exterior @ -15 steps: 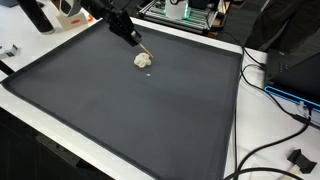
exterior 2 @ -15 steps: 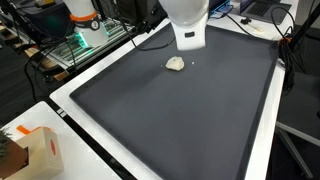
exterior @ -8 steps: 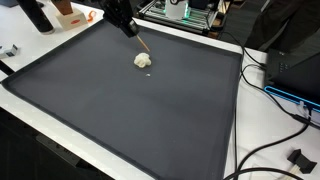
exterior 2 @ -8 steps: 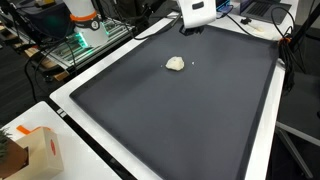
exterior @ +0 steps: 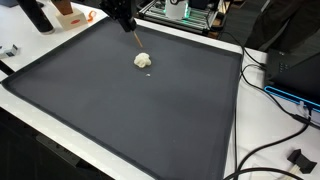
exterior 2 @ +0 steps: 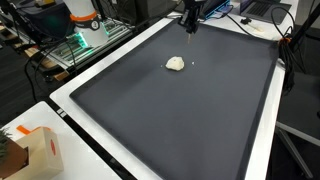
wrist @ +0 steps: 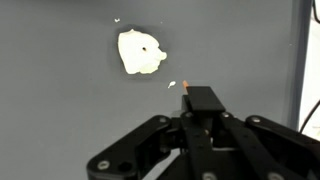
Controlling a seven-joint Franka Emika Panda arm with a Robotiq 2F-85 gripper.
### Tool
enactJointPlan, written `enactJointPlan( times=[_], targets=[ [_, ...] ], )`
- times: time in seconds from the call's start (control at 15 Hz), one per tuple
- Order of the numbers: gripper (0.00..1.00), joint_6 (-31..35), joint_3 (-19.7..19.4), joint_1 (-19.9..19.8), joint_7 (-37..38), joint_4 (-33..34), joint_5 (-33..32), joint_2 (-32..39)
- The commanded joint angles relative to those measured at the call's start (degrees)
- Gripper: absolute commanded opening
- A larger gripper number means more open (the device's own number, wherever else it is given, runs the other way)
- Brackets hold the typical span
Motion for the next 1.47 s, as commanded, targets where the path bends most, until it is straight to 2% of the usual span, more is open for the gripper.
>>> enactJointPlan(
  times=[0.0,0.53,0.6,0.67,0.93,1.0,1.13,1.4],
  targets=[
    [0.03,2.8,-0.2,2.0,2.1,-2.9,-6.4,-2.5],
    [0.03,1.6,0.2,4.7,5.5,-2.9,-16.3,-2.9],
    [0.03,1.0,0.3,3.7,4.0,-0.9,-13.7,-1.4],
    [0.13,1.0,0.4,3.9,4.1,-0.9,-13.9,-1.3],
    [0.13,1.0,0.4,3.8,4.1,-0.8,-13.9,-1.3],
    [0.03,1.0,0.4,3.8,4.1,-0.8,-13.9,-1.3],
    [0.03,2.5,0.0,3.9,3.4,-0.3,-16.4,0.4],
    [0.03,3.1,-0.1,3.2,2.0,-0.4,-16.4,1.9]
  ],
)
